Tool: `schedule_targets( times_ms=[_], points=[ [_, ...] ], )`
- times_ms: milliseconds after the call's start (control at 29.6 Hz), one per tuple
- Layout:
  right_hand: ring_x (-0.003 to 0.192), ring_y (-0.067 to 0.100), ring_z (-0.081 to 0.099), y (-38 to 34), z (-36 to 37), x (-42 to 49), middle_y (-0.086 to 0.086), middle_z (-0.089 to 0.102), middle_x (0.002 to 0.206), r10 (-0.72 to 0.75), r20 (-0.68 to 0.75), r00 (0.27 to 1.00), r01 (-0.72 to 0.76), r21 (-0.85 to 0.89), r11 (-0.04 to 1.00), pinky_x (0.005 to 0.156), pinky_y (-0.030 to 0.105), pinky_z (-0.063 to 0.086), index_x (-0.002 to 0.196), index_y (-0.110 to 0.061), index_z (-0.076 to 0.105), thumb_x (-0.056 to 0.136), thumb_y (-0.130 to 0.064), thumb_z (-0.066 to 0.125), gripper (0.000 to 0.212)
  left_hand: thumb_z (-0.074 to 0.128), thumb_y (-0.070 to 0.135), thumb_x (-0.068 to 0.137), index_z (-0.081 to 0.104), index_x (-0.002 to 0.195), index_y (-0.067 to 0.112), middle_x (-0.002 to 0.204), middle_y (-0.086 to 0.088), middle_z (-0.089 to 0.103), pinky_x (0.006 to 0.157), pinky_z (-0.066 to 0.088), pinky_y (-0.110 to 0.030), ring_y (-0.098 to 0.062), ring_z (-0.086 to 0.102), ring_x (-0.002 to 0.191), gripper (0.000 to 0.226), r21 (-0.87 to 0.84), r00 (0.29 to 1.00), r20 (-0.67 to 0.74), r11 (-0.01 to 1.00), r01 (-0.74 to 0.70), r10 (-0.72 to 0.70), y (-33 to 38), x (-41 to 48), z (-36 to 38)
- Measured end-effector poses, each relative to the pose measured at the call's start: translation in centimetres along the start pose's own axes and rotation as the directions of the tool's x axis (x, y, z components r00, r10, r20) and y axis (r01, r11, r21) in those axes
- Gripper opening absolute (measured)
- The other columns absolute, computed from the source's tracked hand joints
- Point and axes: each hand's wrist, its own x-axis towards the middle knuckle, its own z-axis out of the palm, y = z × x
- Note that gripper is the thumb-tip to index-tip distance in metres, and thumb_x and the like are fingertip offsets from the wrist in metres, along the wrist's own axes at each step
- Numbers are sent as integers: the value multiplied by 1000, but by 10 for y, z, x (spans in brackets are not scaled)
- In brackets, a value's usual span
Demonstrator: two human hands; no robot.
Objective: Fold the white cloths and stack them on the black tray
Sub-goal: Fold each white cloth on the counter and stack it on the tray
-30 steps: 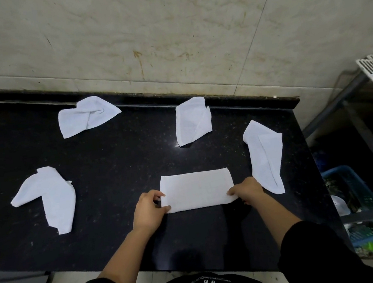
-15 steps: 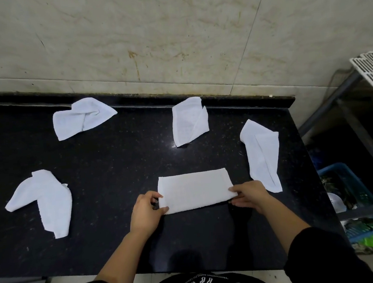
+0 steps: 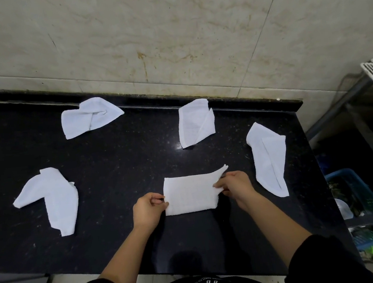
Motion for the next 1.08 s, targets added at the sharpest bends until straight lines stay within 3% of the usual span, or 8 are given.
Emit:
schedule_targets(
  times_ms=[101,236,439,540,743,878,979,1080],
  points=[
    [69,18,56,-9,31,-6,12,60,81,-21,80,997,28,-93,995,58,26,49,80,-2,65,76,4,69,8,77,13,79,69,96,13,86,2,67,68,45,-17,-10,63,80,19,-14,1000,-10,1000,1,-1,1,0,-1],
    [60,17,58,-6,70,-6,10,62,76,-24,129,991,60,-280,958,70,34,56,85,-2,67,77,-1,70,8,79,14,77,70,93,14,84,3,68,69,45,-15,-9,64,79,18,-26,1000,-9,1000,-6,6,0,-2,-2],
    [79,15,55,3,102,-12,5,57,85,-97,186,978,174,-461,870,67,26,50,83,-11,57,83,-3,64,10,78,13,77,68,89,16,80,8,66,64,41,-7,-3,61,75,16,-51,1000,4,999,-6,6,1,-2,-4],
    [94,19,61,9,110,-11,0,59,94,-99,180,979,174,-469,866,83,33,52,93,-10,62,82,-5,65,12,78,12,78,68,89,15,79,9,66,65,41,-6,-1,61,74,15,-53,1000,7,998,-15,16,1,-3,-5],
    [99,23,63,19,113,-9,1,61,96,-45,251,967,171,-506,845,84,33,55,104,-11,63,81,-5,64,24,64,8,88,72,100,10,86,5,69,70,43,-6,-4,63,82,15,-20,999,39,999,-37,38,-5,0,-9],
    [78,12,59,10,101,-6,-3,61,81,-23,305,952,158,-423,892,64,25,54,91,-13,67,83,-4,63,12,59,14,92,72,101,13,94,1,72,82,51,-22,-12,66,91,16,-23,998,58,999,-25,26,-4,1,-12],
    [65,11,58,-3,79,2,2,65,78,-70,178,982,122,-300,946,54,20,46,86,-8,69,84,-1,59,13,65,31,89,70,96,15,90,4,70,69,47,-17,-11,66,87,18,-66,999,42,998,3,0,3,-1,-10],
    [69,19,64,3,55,18,10,71,86,-48,8,999,48,-281,959,62,32,54,81,-9,67,81,-4,61,8,74,39,81,63,96,18,86,5,66,61,42,-12,-5,61,79,28,-11,998,59,1000,-8,9,8,-2,-7]
  ],
)
